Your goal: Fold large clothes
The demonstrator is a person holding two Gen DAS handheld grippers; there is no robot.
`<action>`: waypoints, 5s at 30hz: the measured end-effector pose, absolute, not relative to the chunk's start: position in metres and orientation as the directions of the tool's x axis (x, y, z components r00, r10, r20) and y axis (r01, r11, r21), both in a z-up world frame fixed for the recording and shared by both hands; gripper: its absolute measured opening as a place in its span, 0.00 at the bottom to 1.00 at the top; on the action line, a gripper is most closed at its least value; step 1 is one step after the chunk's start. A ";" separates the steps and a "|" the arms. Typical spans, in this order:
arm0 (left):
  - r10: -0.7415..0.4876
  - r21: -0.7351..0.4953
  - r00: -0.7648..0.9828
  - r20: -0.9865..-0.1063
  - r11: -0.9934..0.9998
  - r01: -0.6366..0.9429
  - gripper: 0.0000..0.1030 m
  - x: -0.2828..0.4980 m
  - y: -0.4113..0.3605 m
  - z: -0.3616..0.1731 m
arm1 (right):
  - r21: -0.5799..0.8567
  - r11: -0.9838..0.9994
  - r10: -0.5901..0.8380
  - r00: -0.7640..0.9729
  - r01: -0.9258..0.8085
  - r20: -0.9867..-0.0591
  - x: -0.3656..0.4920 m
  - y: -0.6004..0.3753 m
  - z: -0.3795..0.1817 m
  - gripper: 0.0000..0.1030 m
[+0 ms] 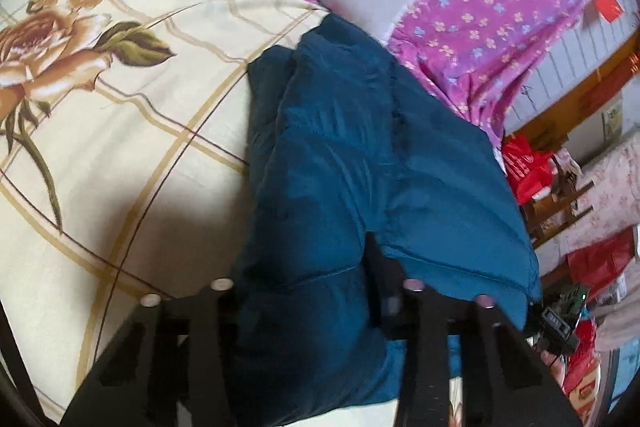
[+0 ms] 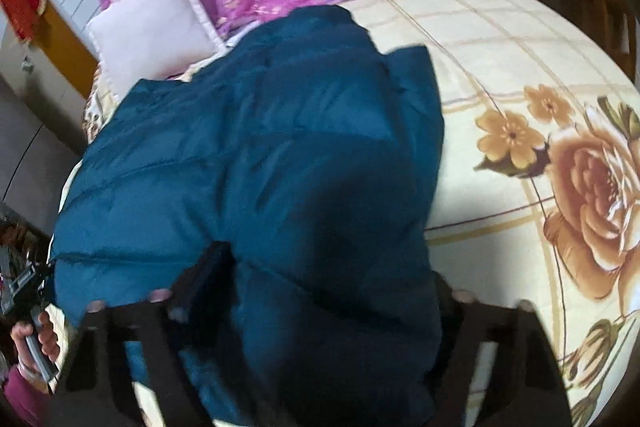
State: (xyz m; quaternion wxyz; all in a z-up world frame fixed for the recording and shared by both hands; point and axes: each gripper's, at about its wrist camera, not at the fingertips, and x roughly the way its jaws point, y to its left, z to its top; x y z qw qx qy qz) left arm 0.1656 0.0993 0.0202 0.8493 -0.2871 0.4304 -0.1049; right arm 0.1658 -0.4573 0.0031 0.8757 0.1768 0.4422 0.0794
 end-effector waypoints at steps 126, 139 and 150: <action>-0.491 -0.614 0.560 -0.668 0.788 -0.041 0.32 0.043 0.137 0.041 | 0.443 0.890 0.330 0.519 0.108 -0.788 0.019 -0.458 0.043 0.75; -0.197 -0.314 0.731 -0.653 0.949 -0.025 0.32 -0.004 0.117 0.120 | 0.264 0.964 0.178 0.671 0.028 -0.720 -0.038 -0.394 0.130 0.87; -0.019 -0.090 0.747 -0.665 0.994 -0.055 0.32 -0.037 0.041 0.125 | 0.212 0.975 0.190 0.714 -0.060 -0.674 -0.061 -0.289 0.119 0.87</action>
